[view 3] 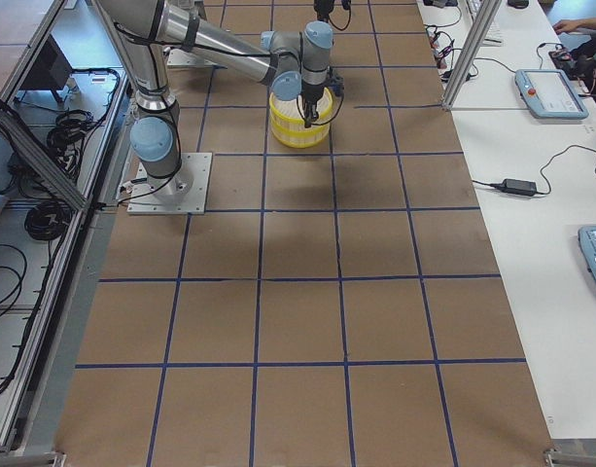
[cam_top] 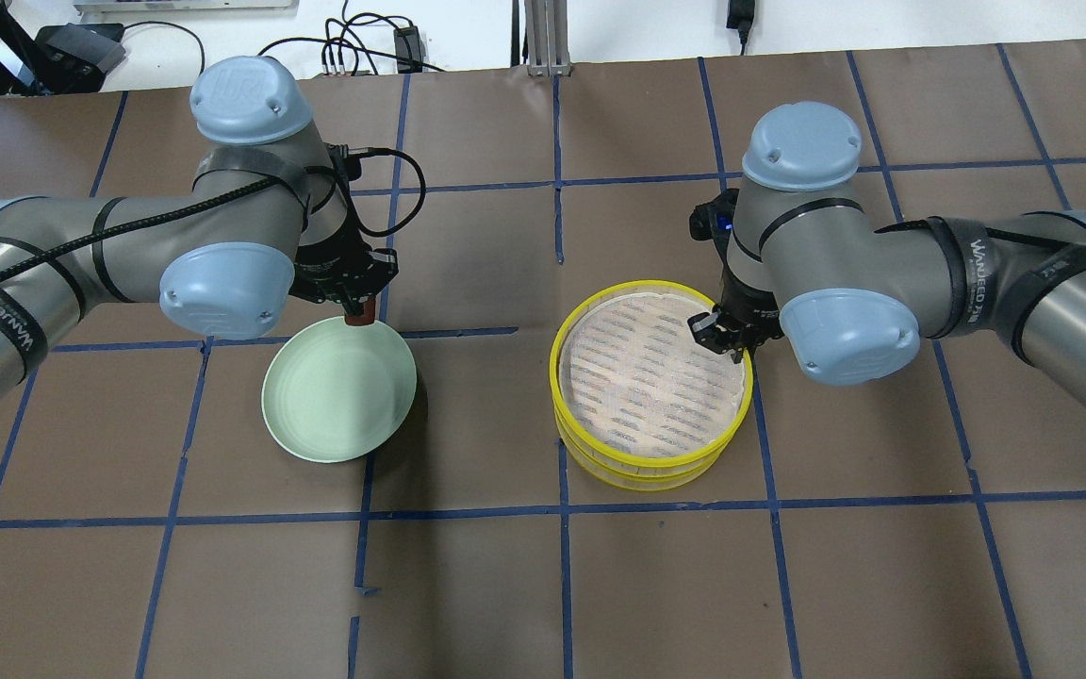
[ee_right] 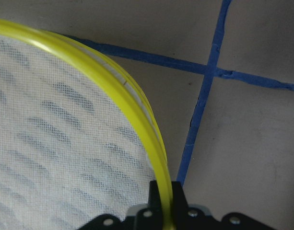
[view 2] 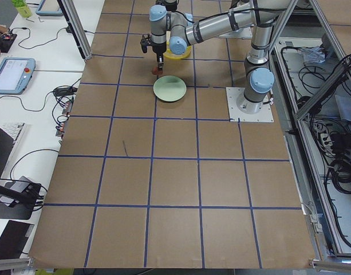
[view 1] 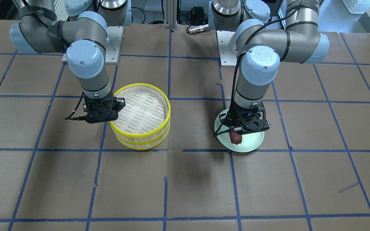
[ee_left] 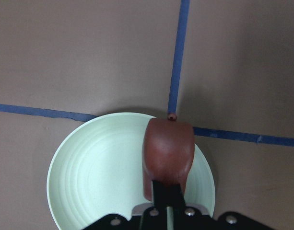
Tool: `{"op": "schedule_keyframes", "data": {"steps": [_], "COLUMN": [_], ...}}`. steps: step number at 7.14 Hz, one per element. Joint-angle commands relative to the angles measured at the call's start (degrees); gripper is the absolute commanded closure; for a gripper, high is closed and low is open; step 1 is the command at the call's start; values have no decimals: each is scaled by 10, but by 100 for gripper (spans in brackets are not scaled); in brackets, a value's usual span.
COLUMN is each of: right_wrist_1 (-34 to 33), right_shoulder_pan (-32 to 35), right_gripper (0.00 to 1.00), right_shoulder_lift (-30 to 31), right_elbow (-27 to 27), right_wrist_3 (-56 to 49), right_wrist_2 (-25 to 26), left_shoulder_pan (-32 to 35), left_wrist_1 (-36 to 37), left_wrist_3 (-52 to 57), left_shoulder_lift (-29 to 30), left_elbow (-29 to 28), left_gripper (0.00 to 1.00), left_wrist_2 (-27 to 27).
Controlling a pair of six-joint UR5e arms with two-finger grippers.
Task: Place buns in different layers of steamer
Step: 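Carry the brown bun onto the top steamer tier and release it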
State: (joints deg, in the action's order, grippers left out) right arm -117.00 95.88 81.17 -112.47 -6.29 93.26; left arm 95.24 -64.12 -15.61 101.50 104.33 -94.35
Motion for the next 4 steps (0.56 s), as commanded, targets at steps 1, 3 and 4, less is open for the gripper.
{"op": "schedule_keyframes", "data": {"steps": [1, 3, 4], "right_wrist_1": [7, 10, 46], "right_shoulder_pan": [-1, -17, -32], "right_gripper": [0, 0, 1], "right_shoulder_lift": [1, 7, 14], "right_elbow": [5, 34, 78], "right_wrist_3": [-5, 0, 4], "right_wrist_2": [3, -4, -4], "left_shoulder_pan": [92, 156, 163], "left_wrist_1": [-20, -12, -7], "left_wrist_3": [-189, -315, -354], "left_shoulder_lift": [2, 9, 9], "left_elbow": [-50, -81, -83], "left_gripper": [98, 98, 98], "left_wrist_2": [34, 79, 93]}}
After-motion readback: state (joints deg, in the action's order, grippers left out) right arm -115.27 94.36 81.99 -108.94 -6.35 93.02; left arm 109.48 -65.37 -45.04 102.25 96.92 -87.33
